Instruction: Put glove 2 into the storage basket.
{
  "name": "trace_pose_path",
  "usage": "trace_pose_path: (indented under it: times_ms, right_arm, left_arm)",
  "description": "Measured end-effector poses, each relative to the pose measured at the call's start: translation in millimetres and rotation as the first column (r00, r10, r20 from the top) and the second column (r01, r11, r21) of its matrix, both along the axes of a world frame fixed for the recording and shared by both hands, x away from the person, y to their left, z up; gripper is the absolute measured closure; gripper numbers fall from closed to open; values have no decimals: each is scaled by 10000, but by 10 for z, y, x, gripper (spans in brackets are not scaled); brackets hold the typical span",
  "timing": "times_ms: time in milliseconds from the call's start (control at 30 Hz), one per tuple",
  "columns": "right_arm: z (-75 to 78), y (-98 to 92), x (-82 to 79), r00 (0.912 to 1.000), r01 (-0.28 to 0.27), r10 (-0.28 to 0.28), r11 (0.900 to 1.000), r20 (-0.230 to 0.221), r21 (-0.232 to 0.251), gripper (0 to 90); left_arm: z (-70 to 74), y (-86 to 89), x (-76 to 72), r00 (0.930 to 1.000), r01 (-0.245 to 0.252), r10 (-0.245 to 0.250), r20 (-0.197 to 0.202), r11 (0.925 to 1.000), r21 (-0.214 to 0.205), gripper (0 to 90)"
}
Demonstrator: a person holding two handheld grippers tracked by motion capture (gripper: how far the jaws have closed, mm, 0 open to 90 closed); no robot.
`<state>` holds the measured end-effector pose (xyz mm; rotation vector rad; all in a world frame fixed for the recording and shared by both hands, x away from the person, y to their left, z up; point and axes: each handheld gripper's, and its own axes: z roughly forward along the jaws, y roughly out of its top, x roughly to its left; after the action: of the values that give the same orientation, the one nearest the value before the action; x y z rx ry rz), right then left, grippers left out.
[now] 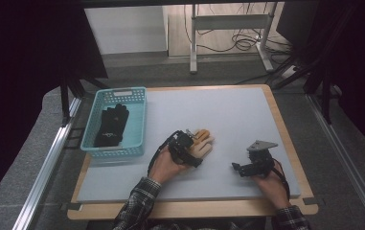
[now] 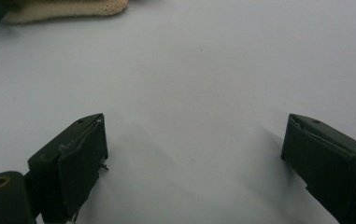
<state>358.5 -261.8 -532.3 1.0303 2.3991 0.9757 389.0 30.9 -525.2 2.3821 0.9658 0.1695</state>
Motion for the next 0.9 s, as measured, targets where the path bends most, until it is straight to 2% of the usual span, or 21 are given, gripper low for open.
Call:
trace_pose_path:
  times_ms: [67,167,267,367,467,700,867,900]
  right_arm:
    - [0,0,0,10000,2,-2,10000,2,-3,67]
    - [0,0,0,10000,0,0,10000,5,-5,67]
    - [0,1,-1,10000,2,-2,10000,-2,-4,67]
    - [0,1,-1,10000,3,-3,10000,1,-5,67]
    - [0,1,-1,10000,5,-5,10000,3,-9,67]
    - [0,1,-2,10000,7,-7,10000,4,-8,67]
    - [0,0,-2,10000,7,-7,10000,-5,1,67]
    - [0,1,-2,10000,7,-7,10000,-9,0,67]
  left_arm:
    - [-1,-23,-24,9997,-21,13,238,9994,339,59]
    - [19,-32,-48,9996,-52,39,290,9991,431,112]
    - [44,-17,-62,9994,-100,87,341,9992,394,218]
    - [66,12,-71,9993,-125,114,359,9994,313,374]
    - [86,33,-61,9995,-186,177,257,9992,344,479]
    - [116,65,-69,9988,-273,264,416,9994,221,548]
    - [218,152,-37,9981,-424,427,434,9991,-74,552]
    - [287,197,-28,9970,-548,555,532,9984,-140,551]
